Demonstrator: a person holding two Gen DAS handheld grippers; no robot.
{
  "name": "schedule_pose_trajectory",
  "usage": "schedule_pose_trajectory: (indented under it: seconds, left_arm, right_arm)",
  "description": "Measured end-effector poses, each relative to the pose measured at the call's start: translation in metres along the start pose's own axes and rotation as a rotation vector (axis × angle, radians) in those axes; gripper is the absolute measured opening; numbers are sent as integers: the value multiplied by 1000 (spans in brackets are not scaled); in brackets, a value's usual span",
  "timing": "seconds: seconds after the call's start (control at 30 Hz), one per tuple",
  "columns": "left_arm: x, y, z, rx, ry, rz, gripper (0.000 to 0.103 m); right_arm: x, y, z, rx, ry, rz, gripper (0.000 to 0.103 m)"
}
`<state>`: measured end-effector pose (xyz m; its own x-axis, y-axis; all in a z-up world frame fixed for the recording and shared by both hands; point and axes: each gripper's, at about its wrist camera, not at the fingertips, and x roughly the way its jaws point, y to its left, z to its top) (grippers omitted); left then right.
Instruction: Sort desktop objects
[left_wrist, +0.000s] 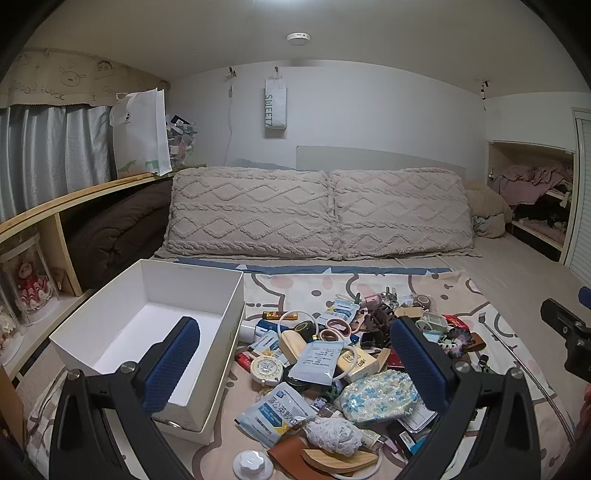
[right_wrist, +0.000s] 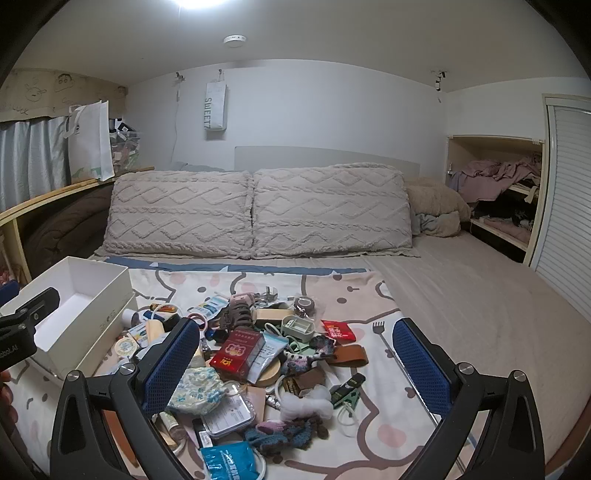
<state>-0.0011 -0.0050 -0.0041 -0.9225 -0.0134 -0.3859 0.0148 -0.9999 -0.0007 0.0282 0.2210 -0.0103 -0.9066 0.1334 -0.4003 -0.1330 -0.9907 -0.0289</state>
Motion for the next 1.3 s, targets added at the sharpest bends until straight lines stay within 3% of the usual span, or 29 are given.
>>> schedule_pose_trajectory:
  seconds: [1.3]
  left_arm:
    - [-3,3,1,2,-5,12,103]
  right_arm:
    - [1,-2,1,5,1,2,103]
